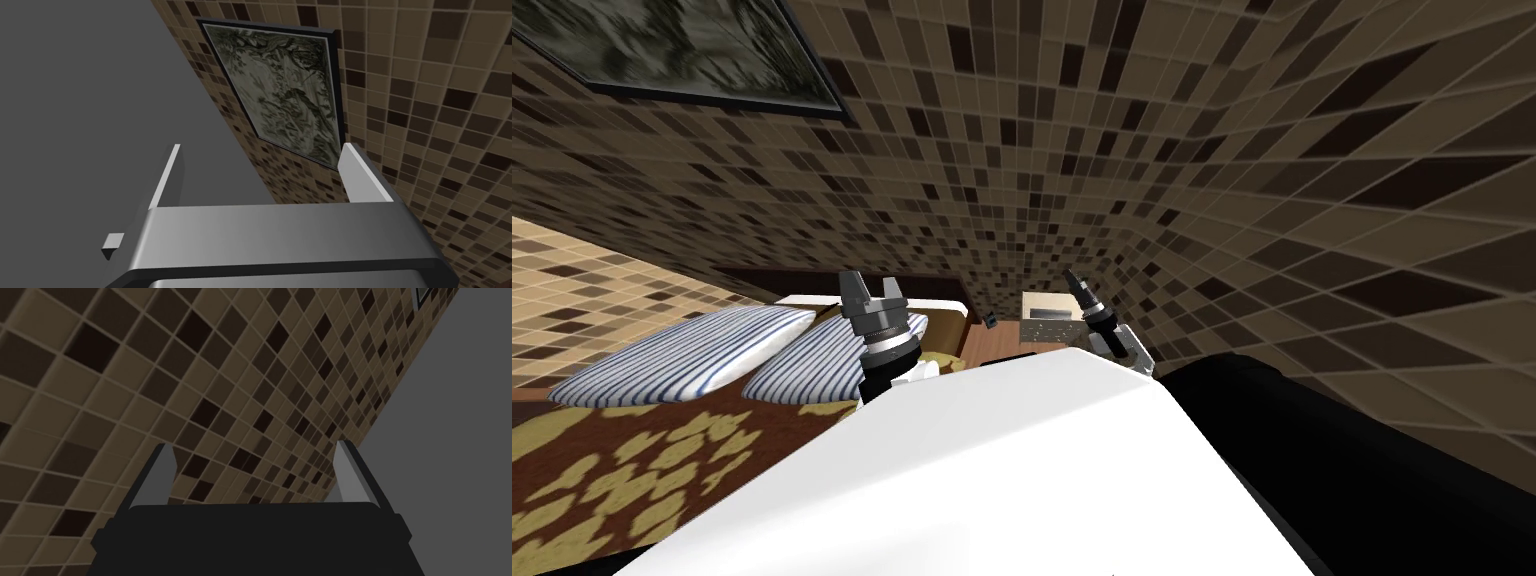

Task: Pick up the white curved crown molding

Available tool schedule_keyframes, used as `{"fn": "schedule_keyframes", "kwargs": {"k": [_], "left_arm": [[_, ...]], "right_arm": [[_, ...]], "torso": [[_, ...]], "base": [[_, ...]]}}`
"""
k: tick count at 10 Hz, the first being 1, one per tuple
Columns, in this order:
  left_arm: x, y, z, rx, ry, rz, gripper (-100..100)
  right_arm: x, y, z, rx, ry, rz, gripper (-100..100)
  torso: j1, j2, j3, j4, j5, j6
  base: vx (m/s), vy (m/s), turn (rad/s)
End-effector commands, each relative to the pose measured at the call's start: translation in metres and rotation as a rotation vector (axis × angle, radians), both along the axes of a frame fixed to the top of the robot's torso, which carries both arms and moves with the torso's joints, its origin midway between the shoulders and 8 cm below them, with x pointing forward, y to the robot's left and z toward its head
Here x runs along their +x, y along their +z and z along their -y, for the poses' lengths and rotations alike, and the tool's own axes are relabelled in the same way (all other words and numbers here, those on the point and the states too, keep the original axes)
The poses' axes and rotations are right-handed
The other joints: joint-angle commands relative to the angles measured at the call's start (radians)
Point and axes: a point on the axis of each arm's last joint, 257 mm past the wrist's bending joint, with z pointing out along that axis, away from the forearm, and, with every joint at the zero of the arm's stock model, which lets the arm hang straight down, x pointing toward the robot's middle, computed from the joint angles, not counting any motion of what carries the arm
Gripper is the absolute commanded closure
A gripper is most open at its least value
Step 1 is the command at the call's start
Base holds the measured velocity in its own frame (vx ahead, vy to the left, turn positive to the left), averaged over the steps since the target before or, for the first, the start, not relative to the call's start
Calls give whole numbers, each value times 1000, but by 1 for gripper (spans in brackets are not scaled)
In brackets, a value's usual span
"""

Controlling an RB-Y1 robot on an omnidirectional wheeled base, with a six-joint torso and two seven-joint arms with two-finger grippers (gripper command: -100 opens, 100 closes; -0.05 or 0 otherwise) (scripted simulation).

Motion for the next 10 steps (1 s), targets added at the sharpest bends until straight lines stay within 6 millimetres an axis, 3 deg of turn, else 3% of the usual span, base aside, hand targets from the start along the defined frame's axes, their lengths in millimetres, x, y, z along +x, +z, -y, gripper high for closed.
{"fn": "schedule_keyframes", "kwargs": {"k": [1,2,3,5,6,8,10], "left_arm": [[0,0,0,0,0,0,0],[0,0,0,0,0,0,0],[0,0,0,0,0,0,0],[0,0,0,0,0,0,0],[0,0,0,0,0,0,0],[0,0,0,0,0,0,0],[0,0,0,0,0,0,0]], "right_arm": [[2,-11,1,-52,4,-25,-100],[5,-32,5,-117,3,-64,-100],[5,-32,5,-122,6,-65,-100],[9,-72,9,-250,17,-134,-100],[9,-78,13,-263,17,-149,-100],[8,-121,17,-395,44,-218,-100],[6,-151,26,-474,61,-270,-100]], "torso": [[0,0,0,0,0,0],[0,0,0,0,0,0],[0,-1,0,0,0,0],[0,-1,-1,0,0,0],[1,-2,-1,0,0,0],[0,-2,-1,0,0,0],[1,-3,-2,-1,0,1]], "base": [[-15,7,85],[-9,11,138],[-5,7,51],[1,17,153],[5,17,66],[16,21,156],[22,21,73]]}}
